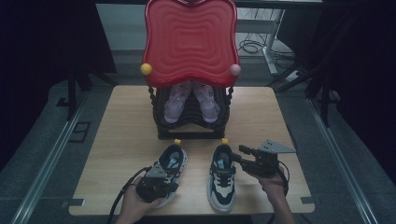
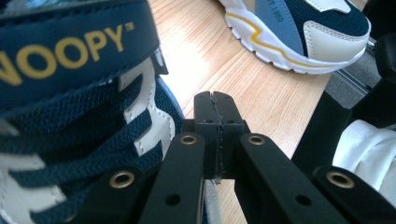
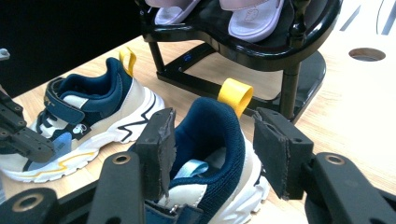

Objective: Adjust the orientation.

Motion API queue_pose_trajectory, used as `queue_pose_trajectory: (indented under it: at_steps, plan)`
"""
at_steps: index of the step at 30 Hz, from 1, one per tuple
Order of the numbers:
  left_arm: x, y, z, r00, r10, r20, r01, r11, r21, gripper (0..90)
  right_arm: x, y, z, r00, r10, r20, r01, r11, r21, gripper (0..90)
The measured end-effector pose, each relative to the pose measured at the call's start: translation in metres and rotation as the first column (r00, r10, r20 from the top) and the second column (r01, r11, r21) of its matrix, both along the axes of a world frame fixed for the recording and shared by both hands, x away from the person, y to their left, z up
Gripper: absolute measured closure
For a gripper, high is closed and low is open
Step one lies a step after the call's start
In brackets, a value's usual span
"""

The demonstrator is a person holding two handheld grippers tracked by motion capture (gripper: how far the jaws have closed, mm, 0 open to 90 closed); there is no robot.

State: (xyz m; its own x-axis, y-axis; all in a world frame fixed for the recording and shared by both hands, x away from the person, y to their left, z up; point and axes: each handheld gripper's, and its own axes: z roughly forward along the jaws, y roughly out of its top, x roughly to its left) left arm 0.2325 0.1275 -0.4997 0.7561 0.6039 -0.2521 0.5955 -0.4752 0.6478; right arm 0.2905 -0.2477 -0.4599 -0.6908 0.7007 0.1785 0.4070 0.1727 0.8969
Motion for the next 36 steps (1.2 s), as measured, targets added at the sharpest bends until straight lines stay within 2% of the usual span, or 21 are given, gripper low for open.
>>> queue_pose_trajectory:
  at_steps: [19, 25, 31, 36]
  plan:
    - [0.001, 0.037, -0.002, 0.9967, 0.079, -0.019, -0.080, 0.9967, -0.013, 89.9, 0.001, -0.003, 0.000, 0.9999, -0.008, -0.010, 0.008, 1.0000, -0.002, 48.4]
    - [0.004, 0.046, -0.001, 0.9958, 0.088, -0.026, -0.088, 0.9961, -0.002, 89.8, 0.000, -0.003, 0.001, 0.9999, -0.011, -0.007, 0.011, 0.9999, 0.001, 48.4]
    - [0.005, 0.050, -0.002, 0.9957, 0.083, -0.041, -0.083, 0.9965, -0.009, 89.9, 0.001, -0.005, 0.001, 0.9998, -0.016, -0.011, 0.016, 0.9999, 0.000, 48.4]
    - [0.008, 0.060, -0.002, 0.9932, 0.108, -0.045, -0.108, 0.9941, -0.010, 89.9, 0.000, -0.005, 0.002, 0.9998, -0.018, -0.006, 0.018, 0.9998, -0.001, 48.4]
